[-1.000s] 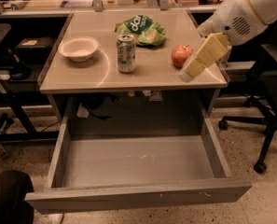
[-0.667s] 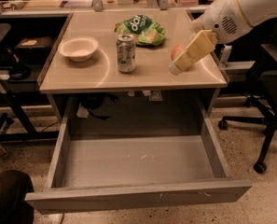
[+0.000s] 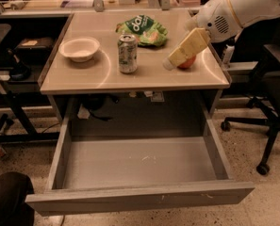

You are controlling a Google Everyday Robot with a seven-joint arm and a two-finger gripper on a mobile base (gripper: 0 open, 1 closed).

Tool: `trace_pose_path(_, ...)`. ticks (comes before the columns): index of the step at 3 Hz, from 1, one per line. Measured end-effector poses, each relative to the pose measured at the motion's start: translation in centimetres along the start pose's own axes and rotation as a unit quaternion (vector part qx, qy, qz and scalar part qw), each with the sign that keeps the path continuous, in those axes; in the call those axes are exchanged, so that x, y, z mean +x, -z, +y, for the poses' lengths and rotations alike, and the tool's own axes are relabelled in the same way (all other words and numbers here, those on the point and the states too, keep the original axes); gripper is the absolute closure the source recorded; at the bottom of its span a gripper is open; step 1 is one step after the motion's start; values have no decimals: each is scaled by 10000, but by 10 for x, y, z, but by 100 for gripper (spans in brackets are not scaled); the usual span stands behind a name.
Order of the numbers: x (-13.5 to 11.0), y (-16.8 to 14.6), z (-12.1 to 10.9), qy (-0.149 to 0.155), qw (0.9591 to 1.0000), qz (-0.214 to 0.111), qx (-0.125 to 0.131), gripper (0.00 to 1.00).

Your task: Place 7up can into top drawer

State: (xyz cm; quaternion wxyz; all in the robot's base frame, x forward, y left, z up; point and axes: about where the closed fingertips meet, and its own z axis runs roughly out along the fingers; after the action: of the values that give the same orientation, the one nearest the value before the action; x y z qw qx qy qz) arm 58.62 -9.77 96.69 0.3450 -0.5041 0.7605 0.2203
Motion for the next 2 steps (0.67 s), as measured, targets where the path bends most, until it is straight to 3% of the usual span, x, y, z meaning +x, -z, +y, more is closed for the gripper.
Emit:
trace_pose_path(1,3,-12,-6,-21,9998,-182,22,0)
trace_pose_path(2,-13,-38,-32,47,9989,-437,160,0)
